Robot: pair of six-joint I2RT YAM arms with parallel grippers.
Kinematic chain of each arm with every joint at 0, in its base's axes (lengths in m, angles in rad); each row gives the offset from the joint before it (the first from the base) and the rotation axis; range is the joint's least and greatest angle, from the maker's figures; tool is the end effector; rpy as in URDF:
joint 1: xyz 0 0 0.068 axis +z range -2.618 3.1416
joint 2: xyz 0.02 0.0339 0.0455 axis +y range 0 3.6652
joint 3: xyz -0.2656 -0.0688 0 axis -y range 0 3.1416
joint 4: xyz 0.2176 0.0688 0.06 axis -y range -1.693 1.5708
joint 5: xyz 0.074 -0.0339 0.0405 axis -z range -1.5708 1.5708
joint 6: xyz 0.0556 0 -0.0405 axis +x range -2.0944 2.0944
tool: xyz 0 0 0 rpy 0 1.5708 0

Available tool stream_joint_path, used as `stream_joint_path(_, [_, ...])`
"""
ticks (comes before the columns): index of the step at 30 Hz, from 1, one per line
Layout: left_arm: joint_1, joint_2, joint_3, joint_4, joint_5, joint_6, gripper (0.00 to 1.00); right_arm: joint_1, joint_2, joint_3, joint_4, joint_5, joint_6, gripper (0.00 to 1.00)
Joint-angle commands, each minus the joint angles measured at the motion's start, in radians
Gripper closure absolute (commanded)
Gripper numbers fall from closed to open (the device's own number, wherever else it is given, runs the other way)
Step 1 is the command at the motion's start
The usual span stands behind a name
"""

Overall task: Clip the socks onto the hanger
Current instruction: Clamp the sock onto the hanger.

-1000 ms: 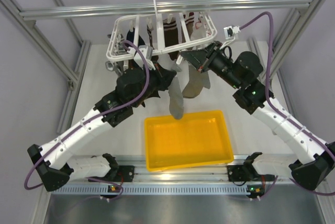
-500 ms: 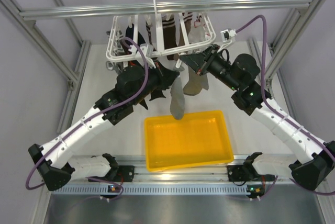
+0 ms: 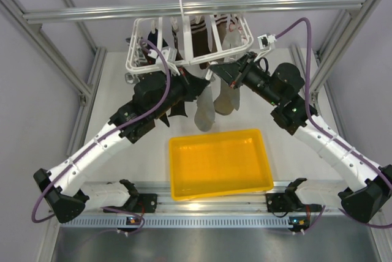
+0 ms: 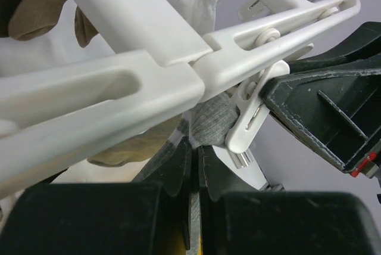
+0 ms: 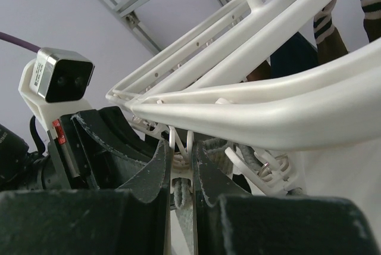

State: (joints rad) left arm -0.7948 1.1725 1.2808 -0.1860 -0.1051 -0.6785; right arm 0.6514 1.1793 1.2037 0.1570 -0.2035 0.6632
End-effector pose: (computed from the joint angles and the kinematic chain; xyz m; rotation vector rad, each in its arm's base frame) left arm 0.1833 -0.1784 0.4314 0.0167 1.7532 -1.0202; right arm 0.2008 0.1672 0.4475 -0.1747 1.4988 1.2193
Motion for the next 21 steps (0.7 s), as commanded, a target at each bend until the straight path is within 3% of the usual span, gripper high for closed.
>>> stream_joint_path(1, [0.003,-0.008,0.034,0.072,0.061,-0.003,1.0,-0.006,-0.02,-0.006,0.045,-0.001,-0.031,1.0])
stream_joint_path(7, [0.003,-0.019,0.017,0.123,0.157,0.011,1.0,-0.004,-0.014,-0.003,0.049,0.01,-0.039,1.0])
stream_joint_path(15, [0.003,-0.027,0.015,0.126,0.137,0.014,1.0,-0.004,-0.013,-0.001,0.047,-0.002,-0.04,0.98])
stream_joint_path(17, [0.002,-0.03,0.012,0.126,0.136,0.017,1.0,-0.004,-0.012,0.003,0.046,-0.005,-0.037,0.9])
stream_joint_path(20, [0.003,-0.031,0.011,0.123,0.13,0.023,1.0,-0.004,-0.007,0.01,0.046,-0.016,-0.033,0.6])
stream_joint_path(21, [0.002,-0.031,0.009,0.122,0.128,0.026,1.0,-0.004,-0.007,0.013,0.044,-0.022,-0.03,0.57])
